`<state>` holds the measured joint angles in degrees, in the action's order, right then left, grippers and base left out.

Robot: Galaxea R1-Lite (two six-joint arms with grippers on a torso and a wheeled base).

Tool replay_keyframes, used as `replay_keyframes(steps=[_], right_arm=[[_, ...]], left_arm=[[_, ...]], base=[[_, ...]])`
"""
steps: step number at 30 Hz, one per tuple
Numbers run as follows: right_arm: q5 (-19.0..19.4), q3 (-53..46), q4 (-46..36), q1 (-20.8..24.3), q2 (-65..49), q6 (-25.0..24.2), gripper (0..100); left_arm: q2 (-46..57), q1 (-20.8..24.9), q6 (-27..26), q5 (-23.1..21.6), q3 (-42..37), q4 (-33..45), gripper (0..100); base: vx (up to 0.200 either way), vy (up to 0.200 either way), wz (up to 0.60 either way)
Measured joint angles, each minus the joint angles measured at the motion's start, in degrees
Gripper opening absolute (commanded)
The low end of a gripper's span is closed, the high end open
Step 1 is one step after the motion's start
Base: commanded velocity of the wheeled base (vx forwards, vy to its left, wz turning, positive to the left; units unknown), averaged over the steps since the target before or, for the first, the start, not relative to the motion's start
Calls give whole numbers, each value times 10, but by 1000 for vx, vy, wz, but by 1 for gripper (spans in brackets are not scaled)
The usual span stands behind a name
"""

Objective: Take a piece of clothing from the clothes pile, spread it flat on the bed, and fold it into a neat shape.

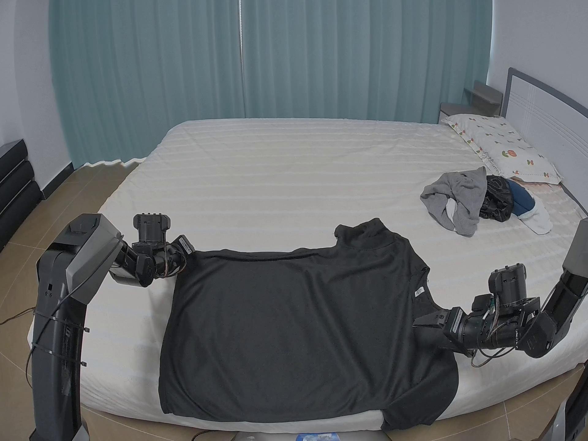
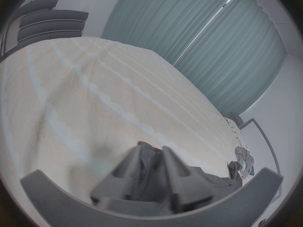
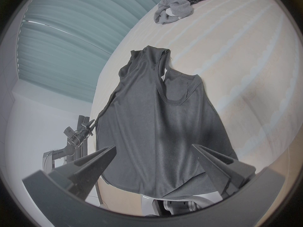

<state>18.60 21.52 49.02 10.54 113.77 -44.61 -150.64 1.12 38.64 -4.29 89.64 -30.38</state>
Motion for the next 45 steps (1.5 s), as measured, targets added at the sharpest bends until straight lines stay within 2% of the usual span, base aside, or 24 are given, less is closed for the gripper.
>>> replay_keyframes(steps=[7, 12, 18, 27, 34, 45], right_arm=[[-5, 26, 37, -4, 3, -3, 100], [-8, 89, 35, -11, 25, 0, 100], [-22, 227, -8, -19, 76, 1, 100], [-63, 475, -100, -26, 192, 14, 100], [-100, 651, -167, -31, 289, 54, 100], [-154, 831, -208, -36, 422, 85, 100]], left_arm=[[0, -4, 30, 30, 26, -7, 0], [0, -5, 58, 39, 46, -7, 0], [1, -4, 74, 50, 62, -9, 0], [1, -4, 102, 58, 71, -16, 0], [3, -4, 111, 61, 70, -19, 0], [3, -5, 115, 62, 67, -19, 0]], base=[[0, 0, 0], [0, 0, 0], [0, 0, 0], [0, 0, 0], [0, 0, 0], [0, 0, 0]])
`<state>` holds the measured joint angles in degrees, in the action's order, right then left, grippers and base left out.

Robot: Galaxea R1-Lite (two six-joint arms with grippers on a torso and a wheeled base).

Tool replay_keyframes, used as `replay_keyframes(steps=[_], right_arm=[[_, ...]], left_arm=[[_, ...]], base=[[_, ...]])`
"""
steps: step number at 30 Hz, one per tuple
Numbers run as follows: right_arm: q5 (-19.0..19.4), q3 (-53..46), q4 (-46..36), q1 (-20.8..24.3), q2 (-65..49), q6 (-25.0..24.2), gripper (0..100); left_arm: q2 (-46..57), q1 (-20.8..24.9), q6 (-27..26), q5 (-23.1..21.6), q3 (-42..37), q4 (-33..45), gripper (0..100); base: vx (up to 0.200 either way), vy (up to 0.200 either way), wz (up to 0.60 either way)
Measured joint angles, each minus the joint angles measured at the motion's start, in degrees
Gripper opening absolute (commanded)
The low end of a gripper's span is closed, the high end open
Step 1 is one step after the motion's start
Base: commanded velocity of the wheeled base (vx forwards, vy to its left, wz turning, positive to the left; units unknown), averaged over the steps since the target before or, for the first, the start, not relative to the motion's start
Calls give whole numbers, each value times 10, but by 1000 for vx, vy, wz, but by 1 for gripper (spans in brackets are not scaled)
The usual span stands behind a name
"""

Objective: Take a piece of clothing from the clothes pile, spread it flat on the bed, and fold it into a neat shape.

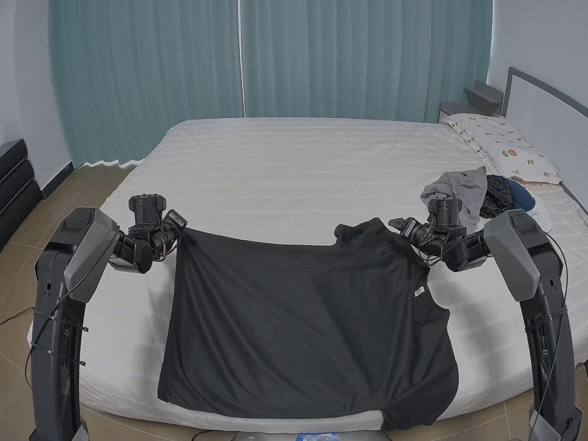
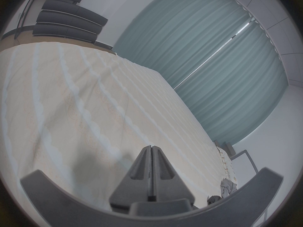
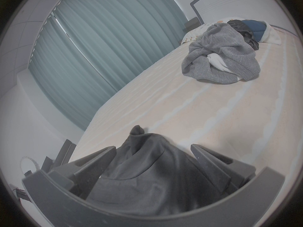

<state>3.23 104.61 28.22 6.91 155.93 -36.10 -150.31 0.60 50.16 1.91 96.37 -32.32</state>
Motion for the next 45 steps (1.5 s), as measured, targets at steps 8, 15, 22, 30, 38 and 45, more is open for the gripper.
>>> replay_keyframes(steps=[8, 15, 22, 30, 38, 45], right_arm=[[-5, 42, -13, -9, 46, 2, 0], [-7, 53, -8, -13, 55, -3, 0], [-23, 70, -1, -18, 44, -26, 0], [-29, 88, 8, -22, 23, -33, 0], [-38, 99, 57, -23, 9, -29, 0], [-38, 100, 61, -24, 15, -20, 0]], left_arm=[[1, -1, 0, 1, 0, 0, 0], [1, 0, -3, 2, 0, 4, 0], [2, 0, -25, 3, 13, 5, 0], [-2, -11, -65, 4, 52, 13, 0], [-21, -14, -66, 4, 107, 31, 0], [-53, -17, -67, 4, 144, 32, 0]], base=[[0, 0, 0], [0, 0, 0], [0, 0, 0], [0, 0, 0], [0, 0, 0], [0, 0, 0]])
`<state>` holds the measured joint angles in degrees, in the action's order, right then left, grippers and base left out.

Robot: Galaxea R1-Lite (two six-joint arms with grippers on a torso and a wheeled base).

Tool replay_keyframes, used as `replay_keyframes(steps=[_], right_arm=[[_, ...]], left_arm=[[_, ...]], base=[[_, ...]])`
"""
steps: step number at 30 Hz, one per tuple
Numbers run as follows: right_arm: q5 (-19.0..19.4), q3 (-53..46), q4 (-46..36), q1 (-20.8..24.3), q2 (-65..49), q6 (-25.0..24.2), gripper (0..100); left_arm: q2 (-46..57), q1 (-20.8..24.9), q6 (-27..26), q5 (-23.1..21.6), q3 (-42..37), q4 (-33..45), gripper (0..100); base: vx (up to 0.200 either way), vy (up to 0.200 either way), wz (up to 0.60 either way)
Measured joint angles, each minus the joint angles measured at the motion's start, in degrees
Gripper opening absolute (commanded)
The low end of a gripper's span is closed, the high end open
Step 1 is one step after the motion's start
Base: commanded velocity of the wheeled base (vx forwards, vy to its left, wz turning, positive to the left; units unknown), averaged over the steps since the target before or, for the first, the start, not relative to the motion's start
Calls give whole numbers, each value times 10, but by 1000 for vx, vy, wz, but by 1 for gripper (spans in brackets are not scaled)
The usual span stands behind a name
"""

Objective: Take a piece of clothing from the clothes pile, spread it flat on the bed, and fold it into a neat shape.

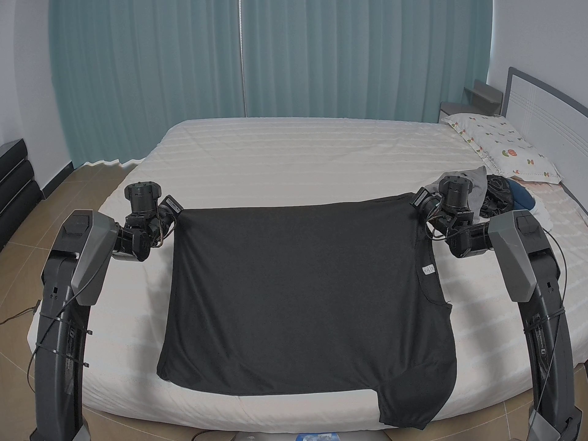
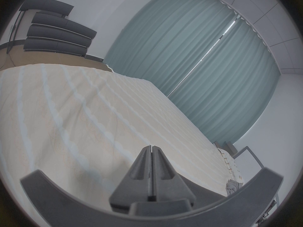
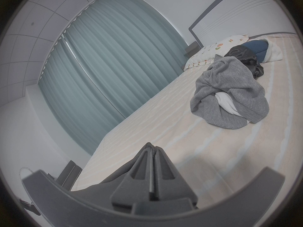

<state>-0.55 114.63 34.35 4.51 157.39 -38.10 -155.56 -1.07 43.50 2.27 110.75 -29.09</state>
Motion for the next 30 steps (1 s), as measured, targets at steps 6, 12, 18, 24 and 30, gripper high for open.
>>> replay_keyframes(steps=[6, 12, 18, 24, 30], right_arm=[[-1, 0, 1, 3, 27, 17, 0], [-2, 0, 1, 9, 50, 18, 100], [-2, 0, -1, 11, 59, 15, 100], [-1, -23, 3, 6, 39, 10, 100], [19, -142, 36, -6, -16, -4, 100]], left_arm=[[-37, 0, -1, 0, 32, 0, 0], [-55, 1, -1, 0, 38, 9, 100], [-62, 3, -2, -1, 39, 16, 100], [-57, 1, 0, -1, 27, 16, 100], [-22, -7, 1, -7, -36, 9, 100]], base=[[0, 0, 0], [0, 0, 0], [0, 0, 0], [0, 0, 0], [0, 0, 0]])
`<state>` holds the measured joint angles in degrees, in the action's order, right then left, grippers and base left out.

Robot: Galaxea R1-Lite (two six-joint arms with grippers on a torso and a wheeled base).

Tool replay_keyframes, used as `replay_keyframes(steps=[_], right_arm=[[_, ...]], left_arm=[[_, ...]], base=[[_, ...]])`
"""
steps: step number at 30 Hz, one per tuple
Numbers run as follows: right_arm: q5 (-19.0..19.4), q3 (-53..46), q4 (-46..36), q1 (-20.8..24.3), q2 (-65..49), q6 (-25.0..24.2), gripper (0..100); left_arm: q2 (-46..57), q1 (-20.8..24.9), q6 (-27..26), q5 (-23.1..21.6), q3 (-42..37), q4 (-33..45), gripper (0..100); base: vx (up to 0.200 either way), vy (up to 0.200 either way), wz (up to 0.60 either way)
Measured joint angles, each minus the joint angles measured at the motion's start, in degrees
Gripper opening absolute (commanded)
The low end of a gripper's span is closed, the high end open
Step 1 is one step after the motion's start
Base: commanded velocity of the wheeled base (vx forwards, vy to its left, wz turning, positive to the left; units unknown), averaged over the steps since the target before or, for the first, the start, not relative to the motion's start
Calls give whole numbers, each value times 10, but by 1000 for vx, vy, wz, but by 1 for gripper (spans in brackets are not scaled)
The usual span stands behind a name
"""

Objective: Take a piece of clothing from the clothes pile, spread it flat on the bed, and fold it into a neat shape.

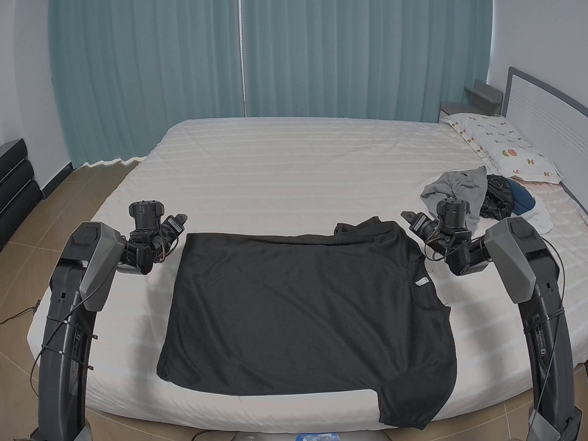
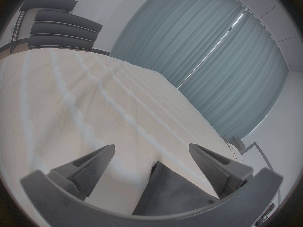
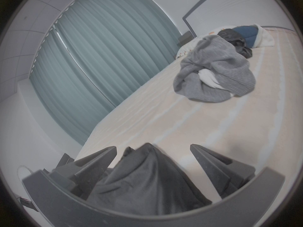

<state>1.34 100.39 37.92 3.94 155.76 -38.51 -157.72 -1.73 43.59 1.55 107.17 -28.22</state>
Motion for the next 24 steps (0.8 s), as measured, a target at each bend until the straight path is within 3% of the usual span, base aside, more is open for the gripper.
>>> replay_keyframes(steps=[5, 13, 24], right_arm=[[34, -135, 31, -9, -63, -6, 100], [76, -353, 63, -17, -181, -14, 100], [120, -621, 86, -13, -340, -19, 100]], left_arm=[[52, -5, 1, -15, -93, -23, 100], [165, -7, 1, -48, -308, -68, 100], [321, -7, 4, -105, -619, -120, 100]], base=[[0, 0, 0], [0, 0, 0], [-200, 0, 0]])
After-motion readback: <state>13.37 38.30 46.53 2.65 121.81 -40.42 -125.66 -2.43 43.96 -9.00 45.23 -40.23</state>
